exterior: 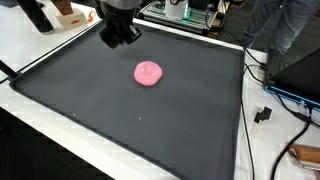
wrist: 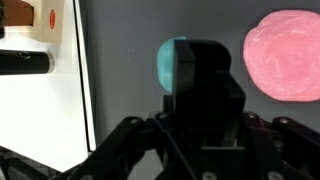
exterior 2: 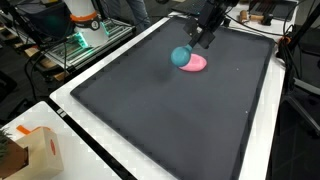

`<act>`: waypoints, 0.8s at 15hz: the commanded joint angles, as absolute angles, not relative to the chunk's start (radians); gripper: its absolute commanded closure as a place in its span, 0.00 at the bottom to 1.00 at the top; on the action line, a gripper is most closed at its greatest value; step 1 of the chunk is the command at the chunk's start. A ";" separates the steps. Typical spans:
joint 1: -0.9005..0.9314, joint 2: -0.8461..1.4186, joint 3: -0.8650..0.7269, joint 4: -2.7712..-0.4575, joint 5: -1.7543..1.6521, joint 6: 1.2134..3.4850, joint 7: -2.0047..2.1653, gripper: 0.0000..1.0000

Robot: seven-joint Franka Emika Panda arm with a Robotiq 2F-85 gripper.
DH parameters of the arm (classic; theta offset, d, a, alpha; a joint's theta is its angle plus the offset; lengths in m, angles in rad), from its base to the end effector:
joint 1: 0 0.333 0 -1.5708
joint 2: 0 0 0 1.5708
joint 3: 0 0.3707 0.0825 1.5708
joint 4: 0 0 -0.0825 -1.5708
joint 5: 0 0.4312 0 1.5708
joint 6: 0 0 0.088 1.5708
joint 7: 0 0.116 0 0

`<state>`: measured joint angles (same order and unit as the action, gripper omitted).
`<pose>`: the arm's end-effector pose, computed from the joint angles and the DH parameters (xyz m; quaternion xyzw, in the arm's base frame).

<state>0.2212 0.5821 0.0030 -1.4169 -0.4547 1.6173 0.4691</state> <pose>0.7348 0.1168 0.3631 0.9561 -0.0643 -0.0997 0.2681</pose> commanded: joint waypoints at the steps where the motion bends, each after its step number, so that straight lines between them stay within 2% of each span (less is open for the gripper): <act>1: 0.171 0.525 0.021 -1.449 -0.339 1.679 0.349 0.75; 12: 0.028 0.483 0.060 -1.480 0.063 1.770 0.002 0.75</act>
